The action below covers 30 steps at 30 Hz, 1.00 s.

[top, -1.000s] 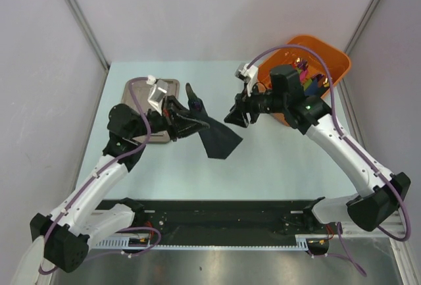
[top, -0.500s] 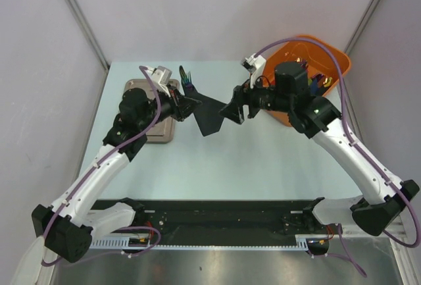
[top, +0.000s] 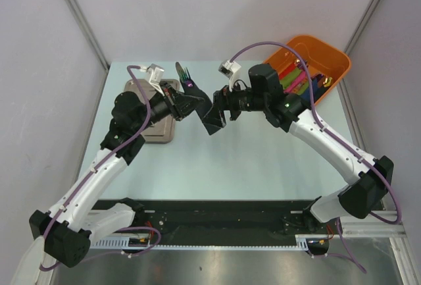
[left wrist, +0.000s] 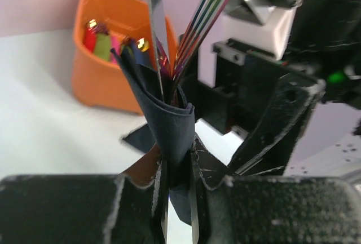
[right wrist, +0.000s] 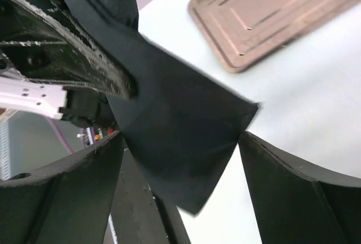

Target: Place the utensils on the paper napkin and roll it up

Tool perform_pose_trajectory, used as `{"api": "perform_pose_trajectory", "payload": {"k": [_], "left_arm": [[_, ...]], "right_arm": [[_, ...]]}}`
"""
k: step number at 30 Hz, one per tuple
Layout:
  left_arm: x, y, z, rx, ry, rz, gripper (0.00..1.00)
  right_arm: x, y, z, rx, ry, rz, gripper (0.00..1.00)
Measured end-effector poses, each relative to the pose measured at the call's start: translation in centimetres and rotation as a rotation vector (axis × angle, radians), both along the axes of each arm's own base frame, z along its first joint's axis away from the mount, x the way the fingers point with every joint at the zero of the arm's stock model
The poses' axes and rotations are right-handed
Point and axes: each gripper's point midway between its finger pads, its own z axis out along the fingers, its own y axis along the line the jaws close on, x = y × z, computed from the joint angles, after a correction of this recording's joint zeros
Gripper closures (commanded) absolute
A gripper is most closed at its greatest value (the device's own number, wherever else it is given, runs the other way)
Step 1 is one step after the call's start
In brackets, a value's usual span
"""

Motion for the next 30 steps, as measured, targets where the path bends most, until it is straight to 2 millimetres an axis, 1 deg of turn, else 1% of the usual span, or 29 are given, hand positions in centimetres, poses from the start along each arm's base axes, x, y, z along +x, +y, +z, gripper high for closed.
{"api": "perform_pose_trajectory", "payload": {"k": [1,2,4,5,7,11,12,14,17,20,23,26,28,30], "left_arm": [[-0.3,-0.1,0.3,-0.017,-0.007,-0.014,1.0],[-0.6,-0.2,0.6,-0.032,-0.013,-0.029,1.0],[-1.1,-0.5,0.9,-0.055,-0.018,-0.06,1.0],[-1.4,-0.6,0.9,-0.065,-0.017,-0.074,1.0],[-1.7,-0.8,0.9,-0.08,-0.015,-0.097,1.0],[-2.2,-1.0,1.0,-0.101,-0.008,-0.128,1.0],[-2.3,-1.0,1.2,-0.104,-0.012,-0.133,1.0],[-2.3,-1.0,1.4,-0.11,-0.018,-0.136,1.0],[-2.2,-0.8,1.5,-0.111,-0.02,-0.129,1.0],[-2.1,-0.6,1.5,-0.117,-0.012,-0.124,1.0],[-2.0,-0.6,1.5,-0.12,-0.005,-0.122,1.0],[-1.7,-0.5,0.9,-0.104,0.014,-0.102,1.0],[-1.0,-0.2,0.1,-0.079,0.037,-0.061,1.0],[-0.4,0.2,-0.5,-0.053,0.061,-0.022,1.0]], "right_arm": [[-0.2,0.2,0.1,0.008,0.0,0.013,0.15],[-0.5,0.4,0.3,0.017,-0.002,0.028,0.19],[-0.8,0.7,0.8,0.036,-0.01,0.052,0.23],[-1.0,0.9,1.0,0.048,-0.011,0.069,0.31],[-1.6,1.2,1.1,0.068,-0.003,0.1,0.35],[-2.6,1.5,0.8,0.085,0.027,0.149,0.15],[-2.7,1.5,0.7,0.084,0.032,0.153,0.14],[-2.7,1.5,0.5,0.078,0.031,0.152,0.15],[-2.6,1.0,0.5,0.066,0.029,0.138,0.18],[-2.4,0.1,1.0,0.066,0.022,0.116,0.13],[-2.2,-0.8,1.4,0.056,0.003,0.084,0.13],[-1.2,-1.8,1.4,0.024,-0.016,0.017,0.13],[0.0,-3.2,1.5,0.001,-0.029,-0.059,0.16],[1.0,-4.7,2.1,-0.008,-0.05,-0.128,0.19]]}}
